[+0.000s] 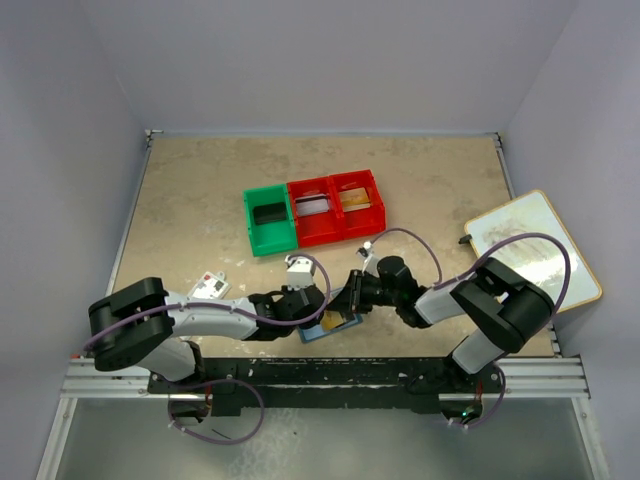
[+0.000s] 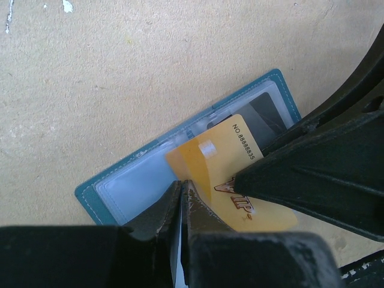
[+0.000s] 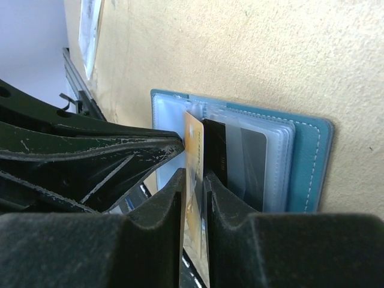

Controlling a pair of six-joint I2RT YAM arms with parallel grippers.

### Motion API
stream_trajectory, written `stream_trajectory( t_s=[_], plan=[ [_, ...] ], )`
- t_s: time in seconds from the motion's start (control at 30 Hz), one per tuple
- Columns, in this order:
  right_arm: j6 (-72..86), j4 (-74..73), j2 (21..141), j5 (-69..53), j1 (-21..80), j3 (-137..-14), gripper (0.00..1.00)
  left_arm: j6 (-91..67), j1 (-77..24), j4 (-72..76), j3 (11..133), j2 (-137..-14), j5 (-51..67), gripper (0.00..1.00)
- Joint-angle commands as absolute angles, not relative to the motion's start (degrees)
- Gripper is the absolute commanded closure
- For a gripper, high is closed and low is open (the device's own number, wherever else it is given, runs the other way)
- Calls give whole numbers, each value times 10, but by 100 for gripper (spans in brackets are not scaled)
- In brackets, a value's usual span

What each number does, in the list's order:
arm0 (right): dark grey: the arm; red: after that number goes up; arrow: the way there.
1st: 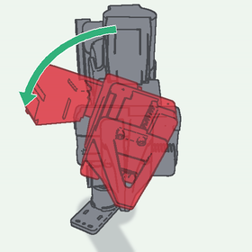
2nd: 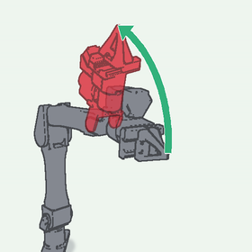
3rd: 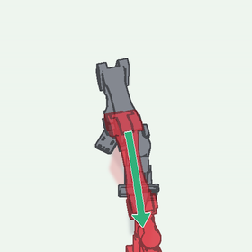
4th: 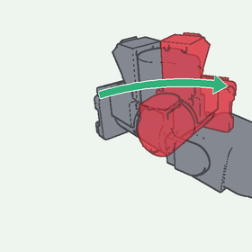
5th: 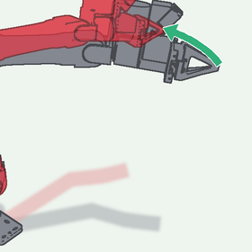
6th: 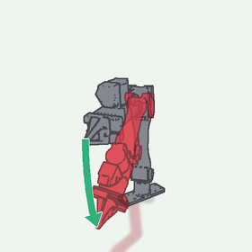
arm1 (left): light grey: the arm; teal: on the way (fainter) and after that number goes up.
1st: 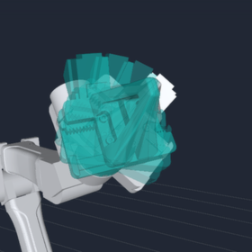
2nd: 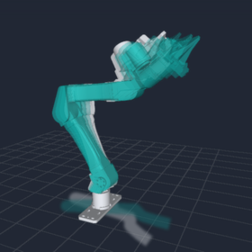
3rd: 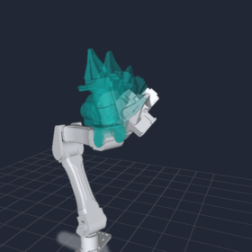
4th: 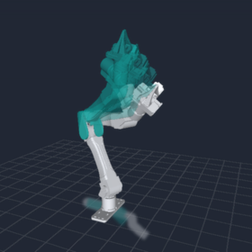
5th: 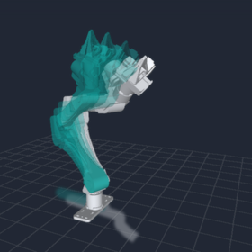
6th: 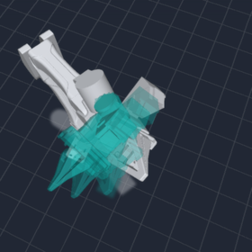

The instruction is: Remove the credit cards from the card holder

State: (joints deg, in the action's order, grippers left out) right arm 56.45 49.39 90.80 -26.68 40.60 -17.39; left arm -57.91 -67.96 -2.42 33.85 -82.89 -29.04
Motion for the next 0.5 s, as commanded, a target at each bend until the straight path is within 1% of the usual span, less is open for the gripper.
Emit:
stream_trajectory(
  t_s=[0.0,0.47],
  plan=[
    [519,461,899,-284,410,-197,80,-593,-683,-44,323,-816,-307,100],
    [440,368,890,-315,412,-241,78,-605,-683,-47,316,-810,-315,100]
  ],
)
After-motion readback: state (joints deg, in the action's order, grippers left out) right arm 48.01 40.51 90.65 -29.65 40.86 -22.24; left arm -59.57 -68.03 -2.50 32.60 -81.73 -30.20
